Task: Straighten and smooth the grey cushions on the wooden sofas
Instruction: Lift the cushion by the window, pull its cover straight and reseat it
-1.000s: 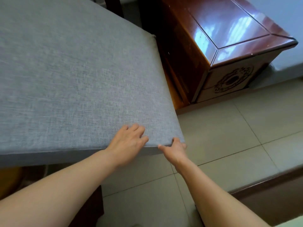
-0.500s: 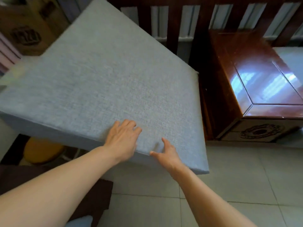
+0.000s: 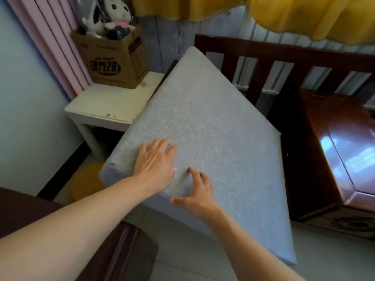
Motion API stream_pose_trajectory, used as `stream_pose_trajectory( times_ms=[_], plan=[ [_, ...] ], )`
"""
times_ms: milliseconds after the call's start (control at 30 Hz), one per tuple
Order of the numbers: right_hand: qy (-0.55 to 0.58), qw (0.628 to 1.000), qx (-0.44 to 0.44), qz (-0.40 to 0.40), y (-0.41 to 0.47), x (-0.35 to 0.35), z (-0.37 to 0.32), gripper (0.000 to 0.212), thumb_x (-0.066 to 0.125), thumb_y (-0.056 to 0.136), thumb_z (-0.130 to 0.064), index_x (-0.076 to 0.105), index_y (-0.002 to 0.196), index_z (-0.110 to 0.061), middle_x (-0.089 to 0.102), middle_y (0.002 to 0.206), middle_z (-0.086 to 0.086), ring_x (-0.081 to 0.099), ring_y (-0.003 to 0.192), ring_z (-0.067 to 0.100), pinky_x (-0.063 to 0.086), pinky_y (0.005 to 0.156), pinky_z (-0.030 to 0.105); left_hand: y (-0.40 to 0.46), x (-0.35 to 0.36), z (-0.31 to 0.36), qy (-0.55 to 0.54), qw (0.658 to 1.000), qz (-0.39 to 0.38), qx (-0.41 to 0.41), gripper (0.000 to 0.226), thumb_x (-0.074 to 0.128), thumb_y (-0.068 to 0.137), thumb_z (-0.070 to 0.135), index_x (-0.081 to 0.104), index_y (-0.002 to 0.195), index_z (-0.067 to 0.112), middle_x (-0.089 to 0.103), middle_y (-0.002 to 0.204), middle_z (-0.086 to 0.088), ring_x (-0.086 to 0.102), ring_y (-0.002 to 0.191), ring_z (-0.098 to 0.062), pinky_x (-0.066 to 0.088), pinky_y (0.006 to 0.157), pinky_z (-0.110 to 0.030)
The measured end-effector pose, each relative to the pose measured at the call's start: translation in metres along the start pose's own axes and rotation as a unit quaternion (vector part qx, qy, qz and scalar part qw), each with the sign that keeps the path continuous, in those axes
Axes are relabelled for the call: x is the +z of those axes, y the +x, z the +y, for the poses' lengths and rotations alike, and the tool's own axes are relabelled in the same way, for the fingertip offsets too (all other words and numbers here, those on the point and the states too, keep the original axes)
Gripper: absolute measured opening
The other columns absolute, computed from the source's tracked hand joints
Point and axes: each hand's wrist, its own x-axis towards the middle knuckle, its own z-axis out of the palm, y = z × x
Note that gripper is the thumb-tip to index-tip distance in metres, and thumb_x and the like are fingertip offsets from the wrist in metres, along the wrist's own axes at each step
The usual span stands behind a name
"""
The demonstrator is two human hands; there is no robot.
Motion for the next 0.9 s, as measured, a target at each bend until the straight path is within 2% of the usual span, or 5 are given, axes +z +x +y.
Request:
stream_pose_trajectory(
  times_ms=[233, 400, 533, 667, 900],
  plan=[
    [-0.16, 0.982, -0.075, 0.072, 0.02, 0.035, -0.074, 0.114, 0.075, 0.071, -0.045, -0.007, 0.15, -0.033, -0.02, 0.155, 0.009, -0.012, 0.143, 0.032, 0.004, 0.117, 0.041, 0.012, -0.006, -0.075, -0.114, 0.989, 0.0, -0.089, 0.063, 0.053, 0.09, 0.043, 0.028, 0.141, 0.018, 0.022, 0.148, 0.002, 0.023, 0.135, -0.022, 0.034, 0.102, -0.043],
    [-0.261, 0.948, -0.128, 0.129, 0.029, 0.055, -0.105, 0.112, 0.073, 0.067, -0.052, 0.01, 0.15, -0.014, 0.005, 0.154, 0.017, 0.006, 0.141, 0.036, 0.014, 0.114, 0.044, 0.014, -0.006, -0.104, -0.189, 0.961, -0.069, -0.188, 0.064, 0.048, 0.088, 0.058, 0.038, 0.135, 0.015, 0.044, 0.135, -0.006, 0.044, 0.122, -0.027, 0.043, 0.094, -0.042],
    [-0.334, 0.892, -0.211, 0.219, 0.035, 0.062, -0.11, 0.084, 0.083, 0.039, -0.048, 0.056, 0.107, -0.006, 0.052, 0.102, 0.01, 0.052, 0.089, 0.026, 0.051, 0.073, 0.035, 0.024, -0.006, -0.126, -0.183, 0.953, -0.144, -0.191, 0.056, 0.041, 0.088, 0.065, 0.056, 0.11, 0.016, 0.059, 0.114, -0.007, 0.057, 0.103, -0.028, 0.048, 0.081, -0.038],
    [-0.369, 0.863, -0.254, 0.232, 0.037, 0.067, -0.114, 0.061, 0.086, 0.039, -0.047, 0.056, 0.078, -0.01, 0.051, 0.076, 0.004, 0.048, 0.068, 0.02, 0.044, 0.06, 0.029, 0.028, -0.001, -0.129, -0.231, 0.942, -0.174, -0.173, 0.047, 0.042, 0.095, 0.052, 0.059, 0.105, 0.01, 0.061, 0.112, -0.013, 0.058, 0.101, -0.031, 0.047, 0.084, -0.037],
    [-0.406, 0.857, -0.24, 0.205, 0.033, 0.073, -0.12, 0.051, 0.093, 0.036, -0.037, 0.054, 0.061, -0.016, 0.05, 0.056, 0.0, 0.05, 0.043, 0.016, 0.026, 0.034, 0.02, 0.031, -0.007, -0.132, -0.287, 0.929, -0.175, -0.155, 0.038, 0.046, 0.098, 0.036, 0.059, 0.08, 0.005, 0.063, 0.104, -0.02, 0.058, 0.099, -0.034, 0.044, 0.08, -0.036]
  ],
)
